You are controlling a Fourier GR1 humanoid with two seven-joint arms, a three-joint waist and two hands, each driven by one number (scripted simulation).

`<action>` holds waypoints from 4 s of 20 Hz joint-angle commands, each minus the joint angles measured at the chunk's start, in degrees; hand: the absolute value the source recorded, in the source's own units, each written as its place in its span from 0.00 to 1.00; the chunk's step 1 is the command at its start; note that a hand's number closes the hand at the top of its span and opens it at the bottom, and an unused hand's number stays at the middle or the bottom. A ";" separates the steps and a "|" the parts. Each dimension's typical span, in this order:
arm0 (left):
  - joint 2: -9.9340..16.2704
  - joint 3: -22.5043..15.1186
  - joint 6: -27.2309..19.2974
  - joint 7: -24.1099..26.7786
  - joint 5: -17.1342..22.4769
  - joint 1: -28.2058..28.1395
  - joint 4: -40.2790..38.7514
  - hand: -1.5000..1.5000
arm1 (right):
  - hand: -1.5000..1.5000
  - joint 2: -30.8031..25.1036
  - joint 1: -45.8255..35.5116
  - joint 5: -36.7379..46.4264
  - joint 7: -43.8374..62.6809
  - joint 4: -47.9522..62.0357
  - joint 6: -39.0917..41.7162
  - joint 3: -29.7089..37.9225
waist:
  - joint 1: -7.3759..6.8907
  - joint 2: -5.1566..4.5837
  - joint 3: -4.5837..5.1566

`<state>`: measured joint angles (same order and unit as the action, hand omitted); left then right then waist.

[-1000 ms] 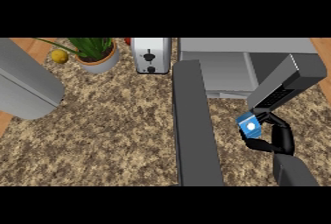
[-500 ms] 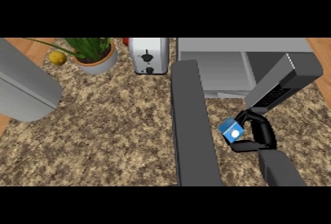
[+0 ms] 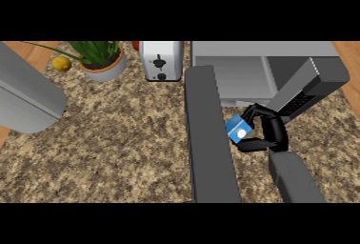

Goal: Pick up the milk, place it into the microwave and close the microwave

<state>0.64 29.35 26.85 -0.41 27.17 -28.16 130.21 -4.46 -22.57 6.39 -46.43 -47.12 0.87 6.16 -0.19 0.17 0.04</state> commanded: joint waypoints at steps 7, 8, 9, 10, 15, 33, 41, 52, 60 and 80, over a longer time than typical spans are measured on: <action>1.92 3.27 1.03 -2.44 3.72 1.36 -1.43 0.00 | 1.00 -0.16 -12.17 5.15 12.06 1.05 -9.83 -0.79 | -0.67 -0.23 -0.04; 1.50 3.19 1.59 -2.42 4.08 0.08 1.11 0.00 | 1.00 1.79 -11.67 8.15 9.43 3.94 -13.72 -2.37 | -1.05 -0.29 -0.06; 3.43 4.31 0.50 -3.03 5.11 2.29 -1.09 0.00 | 1.00 1.40 -16.57 8.73 11.48 7.26 -14.75 -1.68 | -1.40 -0.48 -0.06; -0.01 1.40 1.20 -0.17 -0.82 3.40 -3.32 0.00 | 1.00 -1.41 -20.68 8.04 14.63 8.71 -13.06 -0.18 | -1.31 -0.59 -0.04; 2.95 5.30 2.40 -2.35 5.17 1.10 -1.37 0.00 | 1.00 0.90 -26.34 11.29 12.56 19.83 -21.23 0.60 | -2.41 -0.71 -0.08; 3.09 0.97 4.18 -1.34 0.98 6.87 -4.62 0.00 | 1.00 -8.12 -37.70 15.70 8.07 35.87 -38.94 4.32 | -6.77 -3.12 -0.23; 3.32 0.24 2.42 -1.67 -1.22 10.34 -7.01 0.00 | 1.00 -10.80 -37.44 17.89 9.69 40.18 -44.80 3.74 | -7.68 -4.23 -0.32; 4.26 -0.43 3.72 0.13 -5.00 12.16 -9.61 0.00 | 0.00 -12.55 -38.38 21.18 14.05 42.58 -47.48 1.25 | -8.51 -4.31 -0.42; 5.35 -3.21 6.45 -0.58 -6.05 12.64 -11.14 0.00 | 0.00 -11.41 -39.18 19.25 8.92 41.05 -39.82 2.97 | -7.99 -4.09 -0.44; 2.06 -13.67 10.10 -0.73 -10.18 16.00 -13.49 1.00 | 0.00 -7.65 -32.81 6.28 -2.00 40.68 -13.87 14.66 | -3.03 -1.75 -0.22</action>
<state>3.07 17.43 36.83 -0.80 18.41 -13.54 117.80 -12.14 -56.55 14.32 -47.93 -6.90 -17.16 19.37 -4.00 -1.89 -0.24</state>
